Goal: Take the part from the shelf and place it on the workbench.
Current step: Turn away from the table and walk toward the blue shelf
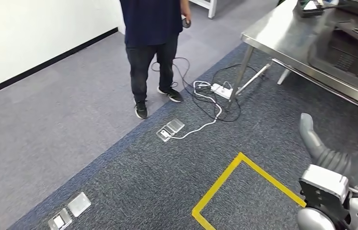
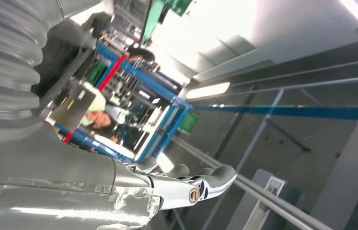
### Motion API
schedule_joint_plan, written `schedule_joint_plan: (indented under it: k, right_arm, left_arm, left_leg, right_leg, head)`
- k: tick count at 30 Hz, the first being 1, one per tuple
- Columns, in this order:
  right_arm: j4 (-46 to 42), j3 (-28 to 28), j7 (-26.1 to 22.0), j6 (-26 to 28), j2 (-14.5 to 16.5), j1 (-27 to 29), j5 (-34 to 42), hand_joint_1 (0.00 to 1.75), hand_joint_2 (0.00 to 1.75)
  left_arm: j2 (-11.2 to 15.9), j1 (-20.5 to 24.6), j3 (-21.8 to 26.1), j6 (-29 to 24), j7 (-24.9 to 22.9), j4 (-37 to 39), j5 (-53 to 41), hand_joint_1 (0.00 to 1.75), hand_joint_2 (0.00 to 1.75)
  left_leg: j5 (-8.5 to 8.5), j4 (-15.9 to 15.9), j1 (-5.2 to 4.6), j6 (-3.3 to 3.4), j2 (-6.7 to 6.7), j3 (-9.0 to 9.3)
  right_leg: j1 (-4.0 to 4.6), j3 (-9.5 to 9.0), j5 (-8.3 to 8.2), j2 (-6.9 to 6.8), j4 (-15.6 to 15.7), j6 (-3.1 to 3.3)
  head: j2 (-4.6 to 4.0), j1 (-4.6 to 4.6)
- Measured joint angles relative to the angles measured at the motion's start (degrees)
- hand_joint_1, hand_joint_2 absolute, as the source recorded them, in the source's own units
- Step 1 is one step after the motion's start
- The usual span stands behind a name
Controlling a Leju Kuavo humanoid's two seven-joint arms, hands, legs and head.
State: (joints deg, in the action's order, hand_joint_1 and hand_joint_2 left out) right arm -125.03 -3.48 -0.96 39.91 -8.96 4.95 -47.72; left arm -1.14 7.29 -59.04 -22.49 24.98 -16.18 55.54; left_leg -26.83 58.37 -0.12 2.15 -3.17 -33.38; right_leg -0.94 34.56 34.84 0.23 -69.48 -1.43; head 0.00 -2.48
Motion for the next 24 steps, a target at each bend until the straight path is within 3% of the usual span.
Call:
schedule_joint_plan:
  k: [2, 3, 4, 6, 7, 9, 11, 13, 14, 15, 17, 19, 22, 24]
  right_arm:
    - [0.0, 0.0, 0.0, 0.0, -0.1, 0.0, -0.1, 0.00, 1.75]
    - [0.0, 0.0, 0.1, 0.0, -0.2, 0.0, -0.2, 0.00, 1.75]
    - [0.0, 0.0, 0.3, 0.0, -0.3, 0.0, -0.2, 0.00, 1.75]
    - [0.0, 0.0, 0.6, 0.0, -0.4, -0.1, -0.5, 0.00, 1.75]
    - [0.0, 0.0, 0.7, 0.0, -0.4, -0.2, -0.6, 0.00, 1.75]
    - [0.0, 0.0, 0.9, 0.0, -0.4, -0.3, -0.8, 0.00, 1.75]
    - [0.0, 0.0, 1.0, 0.0, -0.4, -0.3, -0.8, 0.00, 1.75]
    - [0.0, 0.0, 1.1, 0.0, -0.4, -0.2, -0.9, 0.00, 1.75]
    - [0.0, 0.0, 1.3, 0.0, -0.4, -0.2, -1.0, 0.00, 1.75]
    - [0.0, 0.0, 1.4, 0.0, -0.4, -0.2, -1.2, 0.00, 1.75]
    - [0.0, 0.0, 1.6, 0.0, -0.4, -0.2, -1.5, 0.00, 1.75]
    - [0.0, 0.0, 1.7, 0.0, -0.5, -0.2, -1.7, 0.00, 1.75]
    - [0.0, -0.1, 2.3, 0.0, -0.7, -0.3, -1.8, 0.00, 1.75]
    - [0.0, -0.1, 2.6, 0.0, -0.9, -0.2, -1.9, 0.00, 1.75]
  left_arm:
    - [-0.1, 0.1, 0.0, 0.0, 0.0, 0.0, 0.0, 0.00, 0.00]
    - [-0.1, 0.1, 0.0, 0.0, 0.0, 0.0, 0.0, 0.00, 0.00]
    - [-0.2, 0.2, 0.0, 0.0, 0.0, 0.0, 0.0, 0.00, 0.00]
    - [-0.2, 0.1, 0.0, 0.1, 0.0, 0.0, 0.0, 0.00, 0.00]
    - [-0.2, 0.1, 0.0, 0.1, 0.0, 0.0, 0.0, 0.00, 0.00]
    - [-0.2, 0.1, 0.0, 0.1, 0.0, 0.0, -0.1, 0.00, 0.00]
    - [-0.2, 0.2, 0.0, 0.1, 0.0, 0.0, -0.1, 0.00, 0.00]
    - [-0.2, 0.2, 0.0, 0.2, 0.0, 0.0, -0.1, 0.00, 0.00]
    - [-0.2, 0.2, 0.0, 0.2, 0.0, 0.1, -0.1, 0.00, 0.00]
    - [-0.2, 0.1, 0.0, 0.2, 0.0, 0.1, -0.1, 0.00, 0.00]
    - [-0.2, 0.2, 0.0, 0.2, 0.0, 0.1, -0.2, 0.00, 0.00]
    - [-0.2, 0.3, 0.0, 0.2, 0.0, 0.1, -0.2, 0.00, 0.00]
    - [-0.2, 0.2, 0.0, 0.2, 0.0, 0.1, -0.2, 0.00, 0.00]
    - [-0.2, 0.2, 0.0, 0.2, 0.0, 0.2, -0.2, 0.00, 0.00]
  left_leg:
    - [-0.01, 0.2, -0.12, -0.09, -1.36, 0.02]
    - [0.03, 0.3, -0.13, -0.27, -1.97, -0.12]
    - [0.11, 0.4, -0.08, -0.50, -2.56, -0.33]
    - [0.39, 0.2, 0.02, -1.17, -3.73, -0.63]
    - [0.23, 0.5, -0.05, -1.45, -3.42, -0.73]
    - [-1.68, 3.5, -0.25, -2.04, -1.00, -2.00]
    - [-5.06, 10.2, 0.04, -2.62, 1.54, -5.11]
    - [-6.40, 14.8, 0.58, -3.07, 2.16, -7.30]
    - [-5.60, 14.3, 0.81, -3.20, 2.37, -7.03]
    - [-4.02, 11.9, 1.00, -3.26, 2.72, -5.76]
    - [-0.98, 4.7, 0.94, -3.13, 5.02, -2.14]
    - [-0.08, 0.8, 0.56, -2.57, 6.68, -0.53]
    - [-0.09, 0.3, 0.37, -1.52, 5.30, -0.70]
    - [0.17, -0.1, 0.52, -0.82, 4.22, -0.55]
  right_leg:
    - [0.15, -3.00, -3.98, 2.33, 7.5, 0.72]
    - [0.22, -3.95, -4.94, 3.40, 10.1, 0.92]
    - [0.30, -4.38, -5.22, 4.04, 11.4, 1.02]
    - [0.37, -4.55, -5.27, 3.31, 12.0, 1.18]
    - [0.24, -4.74, -5.44, 2.61, 12.3, 1.35]
    - [-0.07, -5.15, -5.74, 1.05, 13.0, 1.74]
    - [0.03, -5.35, -5.67, -0.61, 13.1, 2.00]
    - [0.07, -5.52, -5.43, -2.22, 13.1, 2.11]
    - [0.03, -5.63, -5.29, -2.94, 13.0, 2.05]
    - [-0.04, -5.81, -5.10, -3.61, 13.0, 1.91]
    - [0.00, -6.23, -4.58, -4.78, 12.8, 1.38]
    - [0.28, -6.53, -4.09, -5.79, 12.7, 0.73]
    - [0.18, -6.96, -3.57, -6.78, 12.7, -0.14]
    - [-0.12, -6.13, -1.61, -4.74, 10.3, -0.57]
  head:
    - [0.00, -0.39]
    - [0.00, -0.48]
    - [0.00, -0.51]
    - [0.00, -0.49]
    - [0.00, -0.45]
    - [0.00, 0.22]
    - [0.00, 1.08]
    - [0.00, 1.47]
    - [0.00, 1.61]
    - [0.00, 1.75]
    - [0.00, 2.16]
    - [0.00, 2.37]
    - [0.00, 2.11]
    - [0.00, 1.83]
